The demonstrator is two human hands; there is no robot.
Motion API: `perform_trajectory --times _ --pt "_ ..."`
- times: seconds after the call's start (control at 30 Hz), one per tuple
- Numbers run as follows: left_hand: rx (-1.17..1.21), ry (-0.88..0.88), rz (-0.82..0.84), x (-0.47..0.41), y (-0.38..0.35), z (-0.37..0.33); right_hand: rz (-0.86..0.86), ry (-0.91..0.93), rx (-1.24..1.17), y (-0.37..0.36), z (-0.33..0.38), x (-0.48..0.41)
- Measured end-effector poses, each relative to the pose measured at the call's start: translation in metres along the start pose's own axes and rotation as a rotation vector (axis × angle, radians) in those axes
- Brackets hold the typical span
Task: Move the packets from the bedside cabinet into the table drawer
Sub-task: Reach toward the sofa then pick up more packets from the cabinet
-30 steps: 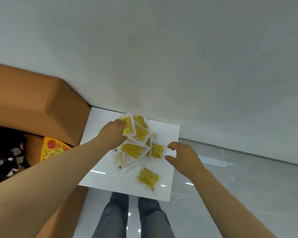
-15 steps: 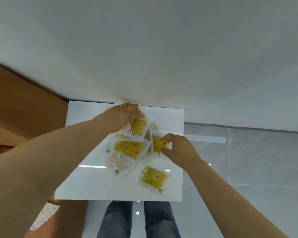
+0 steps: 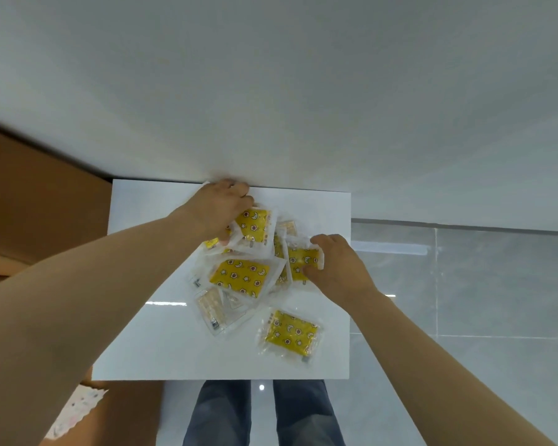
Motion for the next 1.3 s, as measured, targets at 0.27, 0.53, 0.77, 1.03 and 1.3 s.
perform_trajectory --times 0.27,0.53,0.77,1.03,1.3 --pt "-0.017 0.101 -0.088 0.015 0.010 0.004 -0.031 -0.065 -0.036 -0.011 0.006 -0.015" --pt "0.286 0.194 -0.155 0.039 0.007 0.020 -0.009 -0.223 -0.159 -0.023 -0.003 -0.014" --pt "0.443 0.345 -0.212 0.070 0.010 0.037 -0.114 -0.239 -0.181 -0.026 0.003 -0.009" --pt "0.558 0.463 -0.236 0.104 0.018 0.039 -0.126 -0.176 -0.305 -0.024 0.009 -0.013" --pt "0.676 0.517 -0.252 0.130 0.011 0.020 -0.090 -0.166 -0.369 -0.018 0.012 -0.005"
Point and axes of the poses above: each hand's wrist, its own x-axis away from the middle knuckle, its own y-axis out of the back of the hand, z = x × y, the point moved 5 cm from there along -x, towards the middle knuckle, and after that the axes turned 8 degrees about -z, right-handed, at the moved point
